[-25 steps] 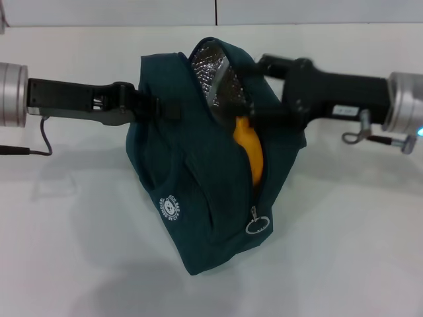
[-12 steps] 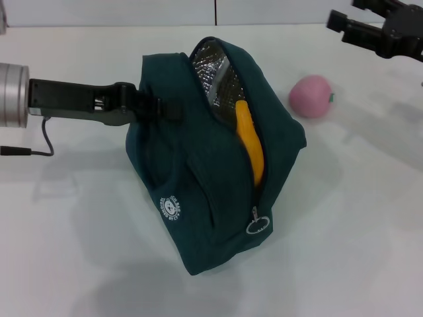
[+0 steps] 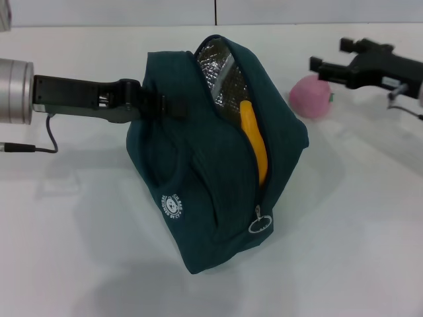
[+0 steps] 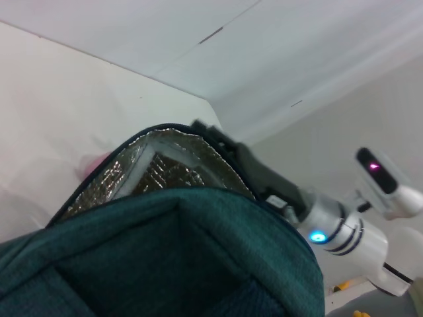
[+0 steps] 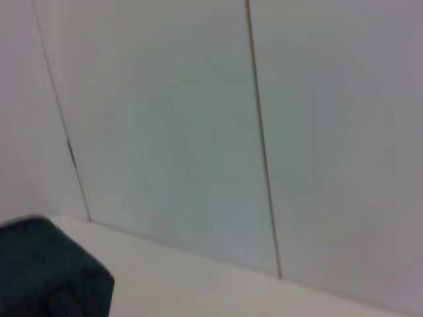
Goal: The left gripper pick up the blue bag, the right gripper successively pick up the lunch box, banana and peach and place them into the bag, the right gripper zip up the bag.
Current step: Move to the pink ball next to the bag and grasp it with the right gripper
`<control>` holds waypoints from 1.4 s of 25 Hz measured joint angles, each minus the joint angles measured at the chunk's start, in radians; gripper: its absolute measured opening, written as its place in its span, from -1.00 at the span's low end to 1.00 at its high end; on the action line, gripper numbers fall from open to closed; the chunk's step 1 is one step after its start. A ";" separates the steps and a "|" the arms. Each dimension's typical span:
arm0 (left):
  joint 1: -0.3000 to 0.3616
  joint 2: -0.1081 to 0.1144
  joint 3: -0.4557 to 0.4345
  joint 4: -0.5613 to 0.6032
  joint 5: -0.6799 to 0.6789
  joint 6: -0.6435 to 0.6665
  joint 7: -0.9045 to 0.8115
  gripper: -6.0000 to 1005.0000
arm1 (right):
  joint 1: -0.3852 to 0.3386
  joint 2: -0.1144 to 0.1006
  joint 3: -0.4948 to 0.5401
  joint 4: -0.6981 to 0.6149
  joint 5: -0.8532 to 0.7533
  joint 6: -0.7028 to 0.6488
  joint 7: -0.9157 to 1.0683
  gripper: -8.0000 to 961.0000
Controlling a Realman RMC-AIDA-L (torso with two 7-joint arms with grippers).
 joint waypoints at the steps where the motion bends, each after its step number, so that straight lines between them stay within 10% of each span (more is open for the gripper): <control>1: 0.000 0.000 0.000 0.000 0.000 0.000 0.000 -0.86 | 0.022 -0.002 -0.001 0.037 0.000 0.012 0.004 0.77; 28: -0.015 -0.002 0.000 -0.002 0.003 -0.014 0.000 -0.86 | 0.154 0.004 -0.046 0.241 -0.005 0.208 0.050 0.76; 35: -0.012 -0.001 0.000 -0.006 0.005 -0.013 0.001 -0.86 | 0.149 0.007 -0.056 0.237 -0.003 0.210 0.051 0.47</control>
